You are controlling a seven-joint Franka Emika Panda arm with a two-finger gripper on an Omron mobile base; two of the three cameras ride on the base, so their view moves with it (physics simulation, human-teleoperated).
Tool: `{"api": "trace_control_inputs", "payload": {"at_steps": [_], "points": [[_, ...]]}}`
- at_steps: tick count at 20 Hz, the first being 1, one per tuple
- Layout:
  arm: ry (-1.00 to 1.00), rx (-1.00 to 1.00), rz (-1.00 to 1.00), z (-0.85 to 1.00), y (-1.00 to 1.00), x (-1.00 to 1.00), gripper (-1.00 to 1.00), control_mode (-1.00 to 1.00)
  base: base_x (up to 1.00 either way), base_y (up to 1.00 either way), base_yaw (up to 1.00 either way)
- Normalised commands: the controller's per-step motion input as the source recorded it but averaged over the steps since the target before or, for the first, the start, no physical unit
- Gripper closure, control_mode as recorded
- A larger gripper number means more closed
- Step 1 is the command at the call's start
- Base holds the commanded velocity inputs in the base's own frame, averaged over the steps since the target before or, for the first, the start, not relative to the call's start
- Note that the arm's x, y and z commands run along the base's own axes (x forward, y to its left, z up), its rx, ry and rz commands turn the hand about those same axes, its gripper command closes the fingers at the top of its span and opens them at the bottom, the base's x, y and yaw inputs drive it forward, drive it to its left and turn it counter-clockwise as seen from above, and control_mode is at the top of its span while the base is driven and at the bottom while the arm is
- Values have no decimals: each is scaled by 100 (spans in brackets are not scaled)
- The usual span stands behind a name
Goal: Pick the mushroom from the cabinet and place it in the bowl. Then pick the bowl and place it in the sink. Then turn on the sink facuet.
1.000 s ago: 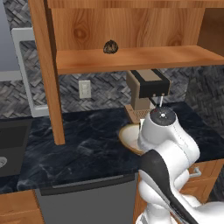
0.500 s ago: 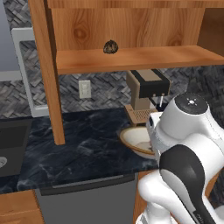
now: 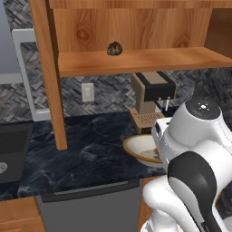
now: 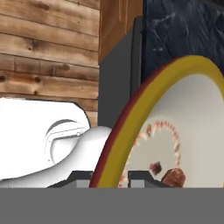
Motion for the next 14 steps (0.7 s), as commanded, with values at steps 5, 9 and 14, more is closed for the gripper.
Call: {"api": "trace_control_inputs", "payload": {"at_steps": [5, 9, 14], "points": [[0, 0, 0, 0, 0, 0, 100, 100, -93, 34, 0], [0, 0, 0, 0, 0, 0, 100, 100, -78, 89, 0], [0, 0, 0, 0, 0, 0, 100, 100, 12, 100, 0]]}}
